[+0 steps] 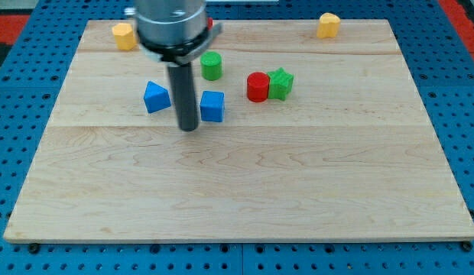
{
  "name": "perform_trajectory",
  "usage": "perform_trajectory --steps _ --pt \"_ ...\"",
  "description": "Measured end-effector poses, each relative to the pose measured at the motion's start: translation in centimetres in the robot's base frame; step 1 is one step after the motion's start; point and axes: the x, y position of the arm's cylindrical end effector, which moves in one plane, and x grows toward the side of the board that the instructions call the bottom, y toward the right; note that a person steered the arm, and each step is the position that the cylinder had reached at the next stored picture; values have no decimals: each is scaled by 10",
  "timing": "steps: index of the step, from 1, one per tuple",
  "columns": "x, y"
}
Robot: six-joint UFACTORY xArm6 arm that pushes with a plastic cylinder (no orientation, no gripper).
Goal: Push the blue triangle to blue cube
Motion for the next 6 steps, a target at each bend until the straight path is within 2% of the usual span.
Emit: perform_trajectory --steps 1,2,3,6 --pt "6 -72" --pt "-39 -116" --pt "-59 -103" --pt "-70 46"
